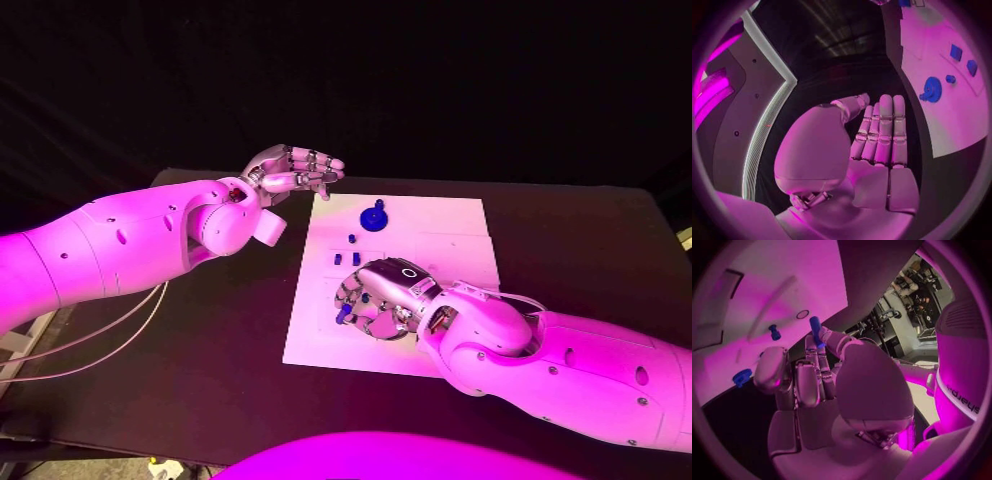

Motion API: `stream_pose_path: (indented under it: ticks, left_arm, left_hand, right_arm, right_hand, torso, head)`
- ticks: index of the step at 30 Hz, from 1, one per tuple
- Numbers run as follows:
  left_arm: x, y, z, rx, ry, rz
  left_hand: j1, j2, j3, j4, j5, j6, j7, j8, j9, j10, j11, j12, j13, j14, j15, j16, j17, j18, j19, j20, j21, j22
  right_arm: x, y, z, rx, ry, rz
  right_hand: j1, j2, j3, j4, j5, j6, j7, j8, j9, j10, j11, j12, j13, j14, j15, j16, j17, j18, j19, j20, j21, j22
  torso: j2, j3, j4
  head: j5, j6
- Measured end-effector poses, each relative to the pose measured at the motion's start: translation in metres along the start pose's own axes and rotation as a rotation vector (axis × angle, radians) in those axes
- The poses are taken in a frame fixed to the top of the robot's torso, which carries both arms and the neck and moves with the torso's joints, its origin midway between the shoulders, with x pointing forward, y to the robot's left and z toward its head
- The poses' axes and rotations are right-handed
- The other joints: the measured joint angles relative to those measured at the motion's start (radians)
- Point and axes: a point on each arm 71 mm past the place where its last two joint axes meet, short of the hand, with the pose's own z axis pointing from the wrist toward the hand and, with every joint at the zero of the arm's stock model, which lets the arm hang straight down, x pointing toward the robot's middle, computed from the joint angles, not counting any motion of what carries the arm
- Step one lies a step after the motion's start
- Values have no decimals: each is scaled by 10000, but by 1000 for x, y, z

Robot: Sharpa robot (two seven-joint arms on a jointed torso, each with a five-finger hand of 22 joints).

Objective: Assemble the parts on the task board

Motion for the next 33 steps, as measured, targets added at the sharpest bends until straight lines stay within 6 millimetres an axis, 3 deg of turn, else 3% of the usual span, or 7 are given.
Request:
stream_pose_path:
  ticks: [15, 33]
  left_arm:
    - [-1, 0, -1, -18, -2, 1]
    - [-2, 0, -1, -33, -12, 2]
  left_hand:
    - [0, 0, 0, 0, 0, -1, -1, 0, 0, 0, 0, 0, 0, 0, 0, 0, -3, 1, 0, 0, 0, -3]
    - [0, 0, 0, 0, 0, -16, -15, 0, -1, -1, 0, 1, 0, 0, 0, 0, -4, 0, 0, 0, 0, -3]
  right_arm:
    - [3, -9, 0, 324, 19, -594]
    - [6, -4, 3, 90, 368, -734]
  right_hand:
    - [0, 0, 81, -81, 0, -1, 1, 0, 22, 18, 17, 0, 0, 0, 0, 0, 0, -1, 0, 0, 0, 0]
    - [-1, 0, -16, -179, -40, -4, 3, 75, 27, 54, 16, 0, 11, 0, 2, 0, 0, 0, 0, 1, -1, 0]
  torso:
    - [4, -3, -1]
    - [2, -11, 3]
  head:
    - [17, -31]
    - [23, -79]
